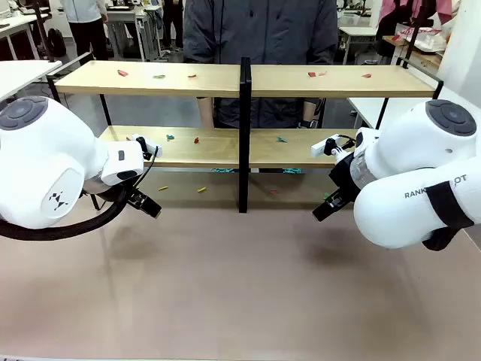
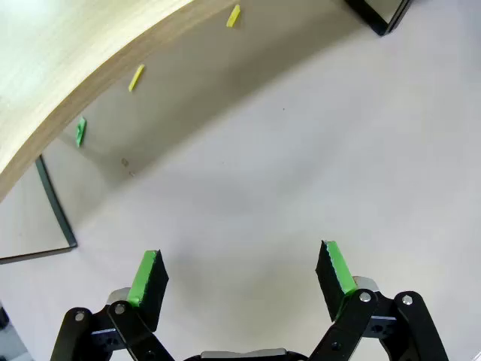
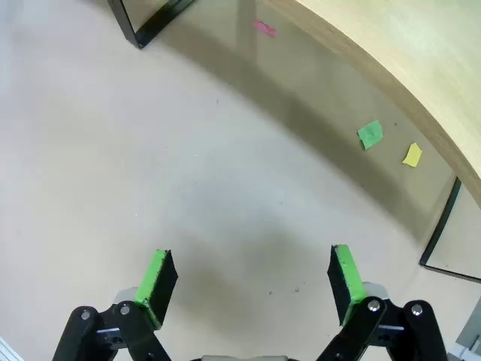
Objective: Clean the shelves.
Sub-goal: Pick up the Duster when the human hands it over.
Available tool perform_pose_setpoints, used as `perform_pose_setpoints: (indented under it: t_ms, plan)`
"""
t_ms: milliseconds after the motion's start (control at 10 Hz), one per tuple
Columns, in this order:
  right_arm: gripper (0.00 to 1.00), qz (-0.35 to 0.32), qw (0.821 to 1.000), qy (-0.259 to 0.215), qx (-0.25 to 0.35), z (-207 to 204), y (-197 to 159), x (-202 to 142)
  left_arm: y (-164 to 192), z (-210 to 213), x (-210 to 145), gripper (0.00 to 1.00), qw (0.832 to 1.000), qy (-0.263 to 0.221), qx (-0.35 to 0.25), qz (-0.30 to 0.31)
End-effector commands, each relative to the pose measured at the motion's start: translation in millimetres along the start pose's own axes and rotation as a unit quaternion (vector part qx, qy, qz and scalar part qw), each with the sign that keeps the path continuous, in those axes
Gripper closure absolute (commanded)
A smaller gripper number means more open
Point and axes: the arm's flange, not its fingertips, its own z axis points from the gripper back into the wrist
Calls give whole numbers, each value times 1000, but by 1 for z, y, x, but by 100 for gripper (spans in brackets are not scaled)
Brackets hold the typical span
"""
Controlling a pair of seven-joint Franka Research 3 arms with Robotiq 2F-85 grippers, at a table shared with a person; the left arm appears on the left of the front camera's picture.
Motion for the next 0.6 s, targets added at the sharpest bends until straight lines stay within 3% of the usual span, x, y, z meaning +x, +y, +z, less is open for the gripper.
perform_pose_setpoints:
  t_ms: [0,500]
  plan:
    - [0,0,1000,0,0,0,0,0,0,0,0,0,1000,0,0,0]
    - [0,0,1000,0,0,0,0,0,0,0,0,0,1000,0,0,0]
